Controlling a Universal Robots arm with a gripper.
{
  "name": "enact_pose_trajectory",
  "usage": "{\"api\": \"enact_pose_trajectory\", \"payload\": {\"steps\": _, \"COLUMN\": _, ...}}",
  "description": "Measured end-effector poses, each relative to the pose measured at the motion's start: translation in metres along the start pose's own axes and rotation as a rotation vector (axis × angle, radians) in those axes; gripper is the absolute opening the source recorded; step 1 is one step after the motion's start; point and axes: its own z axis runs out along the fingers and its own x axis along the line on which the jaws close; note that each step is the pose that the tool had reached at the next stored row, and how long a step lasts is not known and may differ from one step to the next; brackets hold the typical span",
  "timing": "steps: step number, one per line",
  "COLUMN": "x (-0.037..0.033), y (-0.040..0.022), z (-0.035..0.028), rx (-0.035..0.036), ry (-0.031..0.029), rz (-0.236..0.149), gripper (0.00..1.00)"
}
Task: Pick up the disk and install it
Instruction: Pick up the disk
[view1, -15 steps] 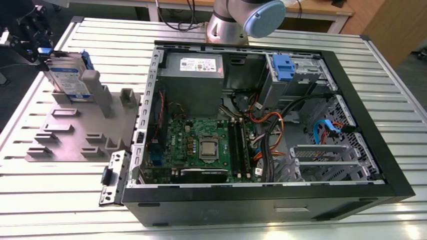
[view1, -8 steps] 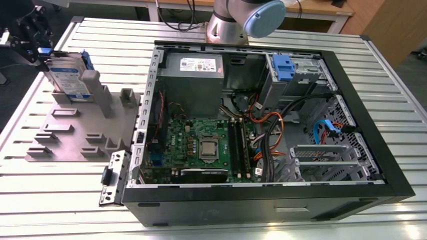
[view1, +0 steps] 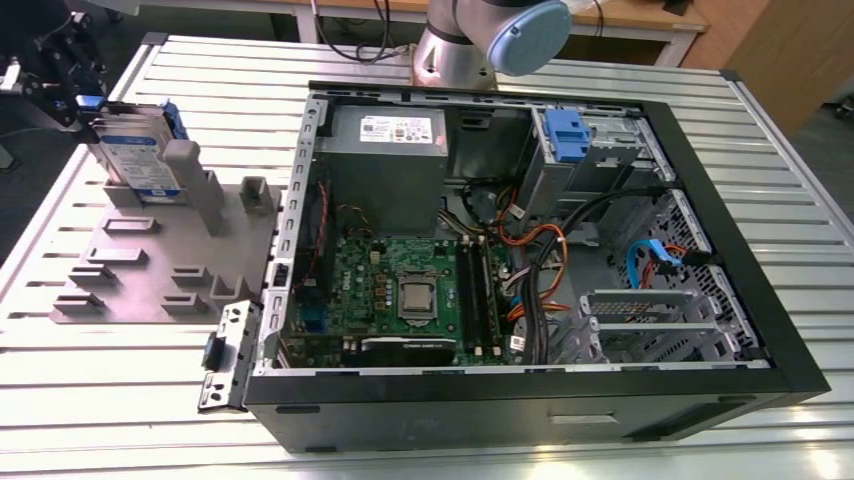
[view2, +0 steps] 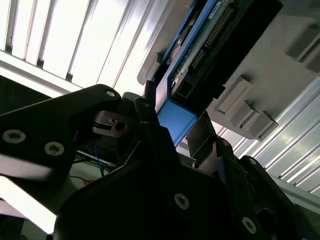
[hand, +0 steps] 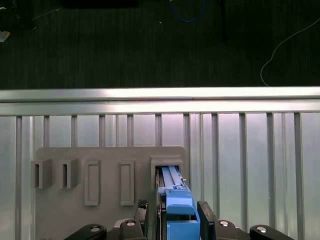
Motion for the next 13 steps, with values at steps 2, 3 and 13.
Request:
{"api": "enact_pose_trajectory", "payload": {"steps": 2, "x": -0.0001, "y": -0.0001, "z": 0.0004, "rx": 0.0001, "ry": -0.0001, "rz": 0.0, "gripper": 0.51}}
{"api": "enact_pose_trajectory", "payload": {"steps": 3, "x": -0.0004, "y": -0.0001, "z": 0.0008, "rx": 0.0003, "ry": -0.0001, "rz": 0.0, "gripper": 0.51}}
{"api": "enact_pose_trajectory", "payload": {"steps": 13, "x": -0.0015, "y": 0.0, "z": 0.0016, "rx": 0.0002, "ry": -0.0001, "rz": 0.0, "gripper": 0.51}}
